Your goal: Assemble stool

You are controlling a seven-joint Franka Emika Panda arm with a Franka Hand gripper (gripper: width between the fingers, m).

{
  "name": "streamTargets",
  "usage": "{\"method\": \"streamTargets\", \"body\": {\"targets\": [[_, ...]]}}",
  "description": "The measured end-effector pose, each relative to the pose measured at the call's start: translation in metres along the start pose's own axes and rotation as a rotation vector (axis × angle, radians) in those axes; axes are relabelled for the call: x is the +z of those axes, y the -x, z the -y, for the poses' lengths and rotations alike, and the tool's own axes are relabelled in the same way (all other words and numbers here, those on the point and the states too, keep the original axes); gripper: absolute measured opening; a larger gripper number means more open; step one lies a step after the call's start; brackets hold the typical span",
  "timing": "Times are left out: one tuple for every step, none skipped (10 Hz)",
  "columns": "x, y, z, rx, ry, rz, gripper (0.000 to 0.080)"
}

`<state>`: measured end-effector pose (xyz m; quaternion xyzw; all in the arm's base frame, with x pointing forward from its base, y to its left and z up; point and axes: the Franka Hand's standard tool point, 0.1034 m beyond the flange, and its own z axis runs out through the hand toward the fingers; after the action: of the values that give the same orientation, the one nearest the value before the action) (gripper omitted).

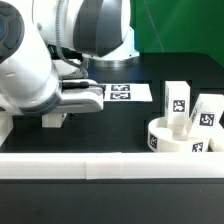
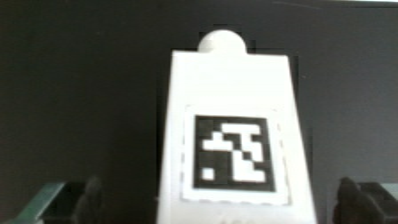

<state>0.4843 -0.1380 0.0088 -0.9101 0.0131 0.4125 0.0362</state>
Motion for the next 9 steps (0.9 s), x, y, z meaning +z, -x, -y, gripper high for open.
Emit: {"method": "streamTargets", "body": {"targets": [[0.0002, 0.0032, 0.0005, -0.001, -0.001, 0.019, 0.0648], [0.0059, 0.0087, 0.0029, 0.0, -0.009, 0.103, 0.0648], [0.0057, 0.0124, 0.0039, 0.005, -0.011, 0.19, 0.0648], [0.0037, 0.0126, 0.0055, 0.01, -0.01, 0.231, 0.0648], [0.0031, 0.0118, 0.0074, 0.011, -0.007, 0.236, 0.0509], [0.0025, 0.011, 0.0082, 0.009, -0.005, 0.23, 0.0509], [0.0025, 0.0111, 0.008, 0.009, -0.006, 0.23, 0.0371], [0.0024, 0.0111, 0.0079, 0.009, -0.006, 0.23, 0.0334], [0.0024, 0.0111, 0.0079, 0.009, -0.006, 0.23, 0.0334]]}}
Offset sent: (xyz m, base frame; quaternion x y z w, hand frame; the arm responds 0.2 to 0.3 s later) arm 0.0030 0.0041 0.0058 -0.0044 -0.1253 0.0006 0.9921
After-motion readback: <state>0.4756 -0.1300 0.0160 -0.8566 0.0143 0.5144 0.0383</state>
